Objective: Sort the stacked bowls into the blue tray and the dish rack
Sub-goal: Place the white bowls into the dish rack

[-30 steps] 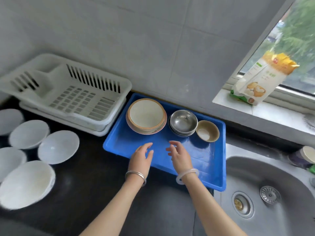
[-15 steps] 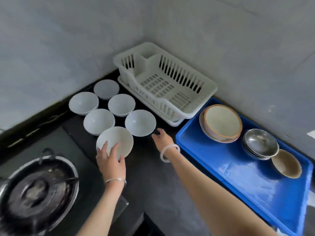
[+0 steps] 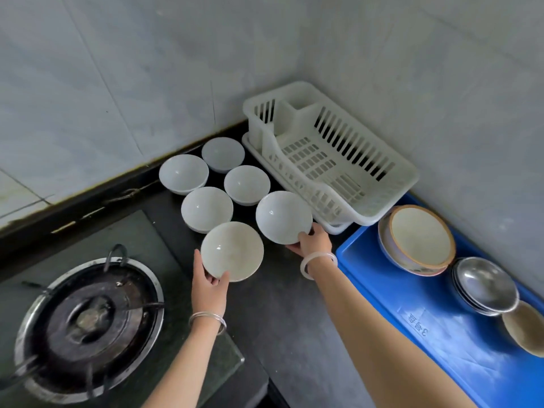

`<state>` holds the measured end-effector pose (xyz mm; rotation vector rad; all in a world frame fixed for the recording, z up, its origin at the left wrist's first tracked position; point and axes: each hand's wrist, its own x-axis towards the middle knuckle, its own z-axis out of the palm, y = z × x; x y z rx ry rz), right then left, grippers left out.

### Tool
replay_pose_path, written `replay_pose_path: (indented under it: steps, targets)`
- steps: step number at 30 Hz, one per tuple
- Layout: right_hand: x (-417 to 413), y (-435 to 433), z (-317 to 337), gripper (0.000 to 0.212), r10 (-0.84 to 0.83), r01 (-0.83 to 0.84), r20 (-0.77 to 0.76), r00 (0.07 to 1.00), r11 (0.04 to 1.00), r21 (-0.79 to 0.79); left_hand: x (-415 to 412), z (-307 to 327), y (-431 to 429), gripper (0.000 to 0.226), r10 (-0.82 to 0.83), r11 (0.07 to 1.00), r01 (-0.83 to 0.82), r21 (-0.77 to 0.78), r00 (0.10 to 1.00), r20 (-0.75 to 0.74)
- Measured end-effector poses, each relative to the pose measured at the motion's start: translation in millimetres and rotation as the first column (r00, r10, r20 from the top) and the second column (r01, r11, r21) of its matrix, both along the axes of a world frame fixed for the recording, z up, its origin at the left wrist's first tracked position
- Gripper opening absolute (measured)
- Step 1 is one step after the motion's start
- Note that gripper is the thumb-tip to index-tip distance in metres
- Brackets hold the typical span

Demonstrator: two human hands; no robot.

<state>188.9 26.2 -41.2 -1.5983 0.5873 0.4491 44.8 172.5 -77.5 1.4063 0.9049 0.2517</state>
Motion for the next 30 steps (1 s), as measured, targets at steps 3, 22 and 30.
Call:
replay_pose_path:
  steps: [3, 22, 30]
  targets:
    - [-6.0, -4.8, 19.7, 0.035, 0.088, -0.089, 0.097, 0.991, 0.996, 0.001, -1.4, -1.3, 2.0, 0.066, 0.017, 1.0, -0.017, -0.004, 1.0, -0.016]
    - [-36.9, 58.1, 31.8, 0.022, 0.573, -0.515, -0.091, 0.815, 0.643, -0.566, 7.9, -3.8, 25.1, 0.037, 0.092, 0.978, -0.084, -0.192, 0.995, 0.034]
    - [-31.1, 53.3, 26.5, 0.008, 0.588, -0.542, -0.135, 0.797, 0.599, -0.589, 9.2, -12.7, 28.5, 0.038, 0.058, 0.99, -0.062, -0.129, 0.998, -0.038]
